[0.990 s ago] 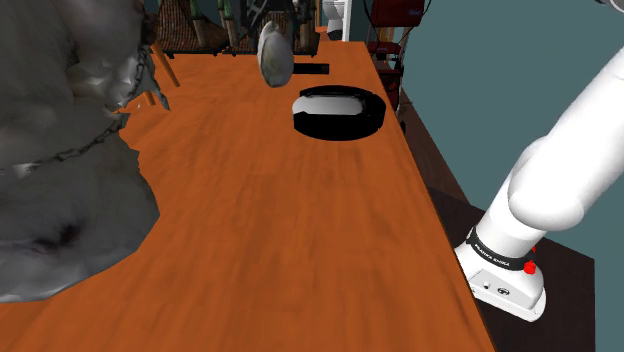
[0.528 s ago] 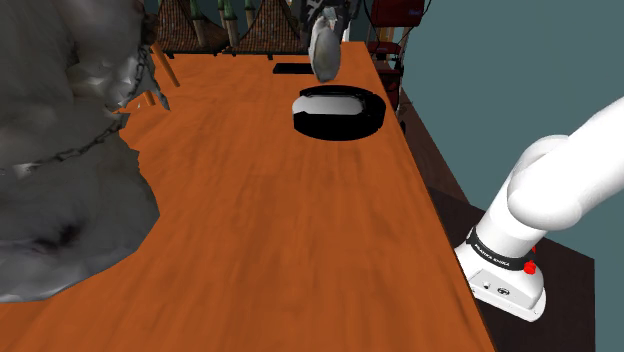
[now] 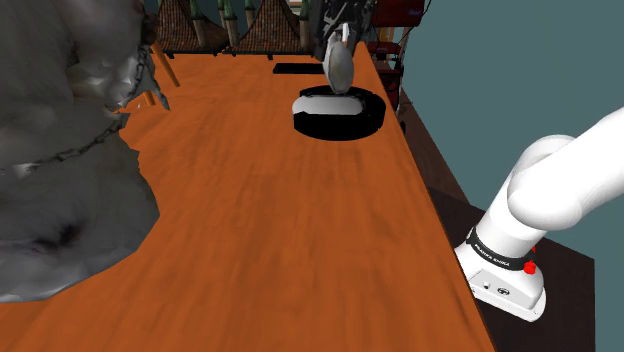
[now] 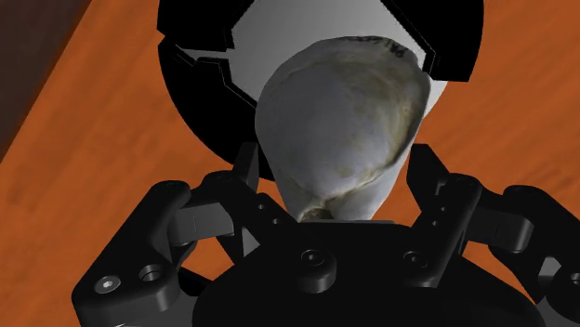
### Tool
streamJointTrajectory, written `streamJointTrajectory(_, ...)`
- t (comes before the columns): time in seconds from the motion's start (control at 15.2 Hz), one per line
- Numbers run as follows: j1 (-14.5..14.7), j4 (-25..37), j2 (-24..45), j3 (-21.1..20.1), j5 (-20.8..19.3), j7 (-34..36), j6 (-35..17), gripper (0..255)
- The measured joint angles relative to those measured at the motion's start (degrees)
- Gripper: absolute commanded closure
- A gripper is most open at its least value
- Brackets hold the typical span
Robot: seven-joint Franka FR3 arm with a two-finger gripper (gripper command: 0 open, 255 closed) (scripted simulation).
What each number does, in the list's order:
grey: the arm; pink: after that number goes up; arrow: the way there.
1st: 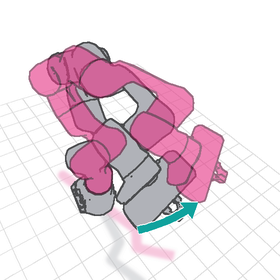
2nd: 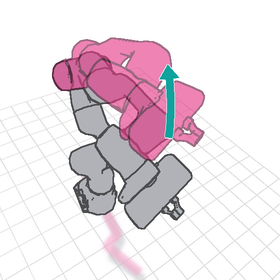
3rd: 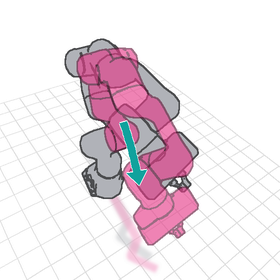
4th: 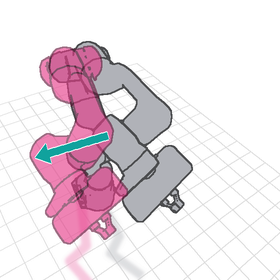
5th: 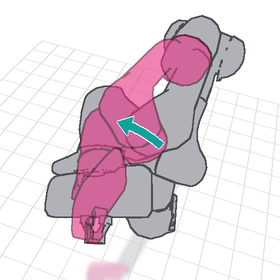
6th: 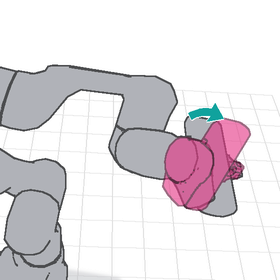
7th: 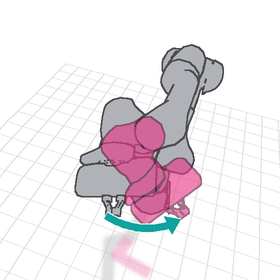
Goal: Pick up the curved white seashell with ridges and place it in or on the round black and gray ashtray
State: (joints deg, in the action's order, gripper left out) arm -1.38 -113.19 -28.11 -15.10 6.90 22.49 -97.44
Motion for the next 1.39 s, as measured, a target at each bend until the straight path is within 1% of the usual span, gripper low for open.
streamJointTrajectory(0.66, 0.4, -9.4, -2.2, -0.3, 0.7, -0.5, -7.5, 255)
streamJointTrajectory(1.06, 0.5, -10.3, -2.2, -0.3, 0.8, -0.5, -8.3, 255)
streamJointTrajectory(1.12, 0.5, -10.3, -2.2, -0.3, 0.8, -0.5, -8.3, 0)
streamJointTrajectory(1.39, 0.5, -10.3, -2.1, -0.3, 0.8, -0.5, -8.2, 0)
